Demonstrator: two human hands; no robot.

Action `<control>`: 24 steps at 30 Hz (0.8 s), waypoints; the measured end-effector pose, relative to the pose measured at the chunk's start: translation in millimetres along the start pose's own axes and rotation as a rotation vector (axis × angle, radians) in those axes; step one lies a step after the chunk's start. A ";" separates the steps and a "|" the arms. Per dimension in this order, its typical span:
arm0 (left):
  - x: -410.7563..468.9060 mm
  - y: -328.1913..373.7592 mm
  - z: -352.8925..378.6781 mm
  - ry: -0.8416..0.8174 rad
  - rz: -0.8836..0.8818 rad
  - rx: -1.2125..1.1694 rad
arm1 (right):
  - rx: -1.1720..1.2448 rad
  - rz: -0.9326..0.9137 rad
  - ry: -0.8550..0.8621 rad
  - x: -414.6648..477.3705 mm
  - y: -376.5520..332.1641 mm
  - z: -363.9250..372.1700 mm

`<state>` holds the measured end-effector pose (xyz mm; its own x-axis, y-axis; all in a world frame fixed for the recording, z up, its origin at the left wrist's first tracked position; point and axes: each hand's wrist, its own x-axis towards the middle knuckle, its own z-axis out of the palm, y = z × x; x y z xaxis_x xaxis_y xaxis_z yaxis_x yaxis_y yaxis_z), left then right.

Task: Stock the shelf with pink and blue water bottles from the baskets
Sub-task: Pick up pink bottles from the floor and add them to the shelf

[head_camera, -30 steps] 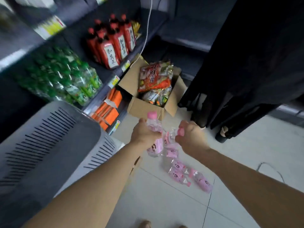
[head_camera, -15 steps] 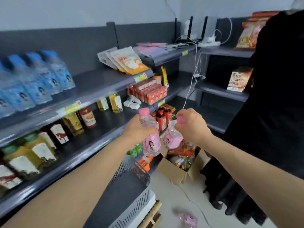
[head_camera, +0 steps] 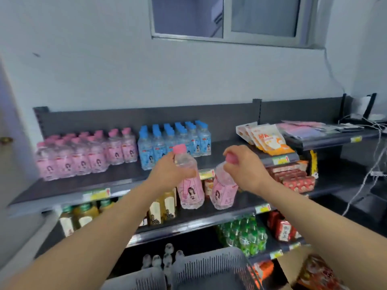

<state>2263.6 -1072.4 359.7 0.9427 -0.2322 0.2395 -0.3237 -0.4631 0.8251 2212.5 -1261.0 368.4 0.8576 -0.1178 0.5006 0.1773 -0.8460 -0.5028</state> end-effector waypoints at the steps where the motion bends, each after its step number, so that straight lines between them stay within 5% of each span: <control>1: -1.7 -6.0 -15.7 0.040 -0.013 0.016 | 0.009 -0.031 -0.019 6.5 -11.4 7.4; 14: 23.3 -100.4 -195.6 0.363 -0.171 0.185 | 0.160 -0.282 -0.199 107.5 -149.5 145.1; 24: 114.1 -177.1 -250.6 0.299 -0.194 0.248 | 0.077 -0.280 -0.345 202.2 -188.2 238.3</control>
<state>2448.6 -802.5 369.2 0.9581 0.1204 0.2599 -0.1134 -0.6737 0.7302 2467.6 -1001.6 396.4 0.8800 0.3013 0.3672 0.4495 -0.7782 -0.4386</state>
